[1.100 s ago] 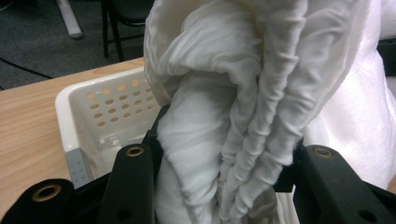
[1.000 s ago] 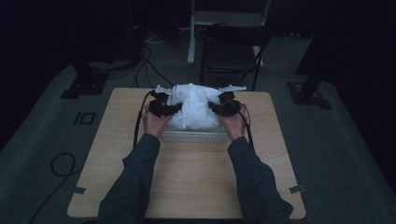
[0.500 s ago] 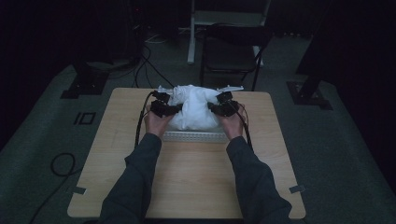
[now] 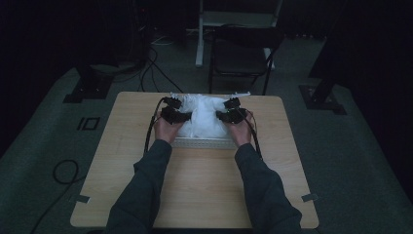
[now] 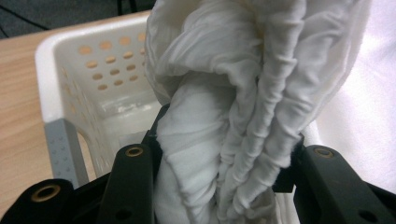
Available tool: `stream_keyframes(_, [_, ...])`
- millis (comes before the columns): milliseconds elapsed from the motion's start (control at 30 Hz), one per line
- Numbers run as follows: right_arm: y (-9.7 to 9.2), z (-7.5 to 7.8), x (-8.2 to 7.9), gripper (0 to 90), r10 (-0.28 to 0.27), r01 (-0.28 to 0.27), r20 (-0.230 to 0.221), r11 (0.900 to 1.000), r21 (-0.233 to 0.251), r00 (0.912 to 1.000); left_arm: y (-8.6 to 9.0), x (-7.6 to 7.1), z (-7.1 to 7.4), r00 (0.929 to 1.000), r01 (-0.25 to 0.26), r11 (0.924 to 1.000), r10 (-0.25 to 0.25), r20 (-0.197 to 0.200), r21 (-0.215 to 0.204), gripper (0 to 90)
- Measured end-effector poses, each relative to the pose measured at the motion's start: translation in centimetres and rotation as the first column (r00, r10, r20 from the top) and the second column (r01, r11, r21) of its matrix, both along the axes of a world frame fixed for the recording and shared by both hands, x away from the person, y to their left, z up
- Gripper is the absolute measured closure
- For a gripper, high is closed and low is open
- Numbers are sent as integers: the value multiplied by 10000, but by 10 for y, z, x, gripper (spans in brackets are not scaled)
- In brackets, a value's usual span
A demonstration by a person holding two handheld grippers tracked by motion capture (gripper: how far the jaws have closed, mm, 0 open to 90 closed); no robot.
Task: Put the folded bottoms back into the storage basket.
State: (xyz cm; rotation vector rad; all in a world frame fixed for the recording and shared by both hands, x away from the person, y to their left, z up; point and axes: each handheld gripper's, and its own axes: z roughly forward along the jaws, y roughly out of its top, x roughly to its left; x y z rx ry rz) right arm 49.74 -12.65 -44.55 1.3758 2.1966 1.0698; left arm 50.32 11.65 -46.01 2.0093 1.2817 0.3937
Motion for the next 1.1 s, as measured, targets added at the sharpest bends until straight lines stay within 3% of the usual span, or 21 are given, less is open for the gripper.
stream_keyframes(233, [2,-12,5,658,-233,223,-426,9994,-246,9988,-10,3,-9,9991,-276,9976,296,-310,640,552])
stream_keyframes(467, [4,-23,10,651,-420,375,-895,9980,-518,9951,-14,6,-15,9957,-313,9956,387,-838,884,543])
stream_keyframes(667, [4,-28,11,633,-458,368,-1077,9958,-844,9931,-16,6,-17,9925,-519,9884,668,-1021,1425,502])
stream_keyframes(833, [3,-34,16,540,-538,387,-1337,9928,-1136,9896,-14,4,-17,9911,-621,9875,781,-1075,1446,465])
stream_keyframes(967, [1,-32,17,448,-670,489,-1177,9875,-1500,9908,-9,1,-14,9902,-850,9886,977,-994,1245,435])
stream_keyframes(1100, [-4,-28,15,424,-813,651,-931,9841,-1655,9923,-3,-5,-10,9915,-1000,9875,1091,-713,1216,417])
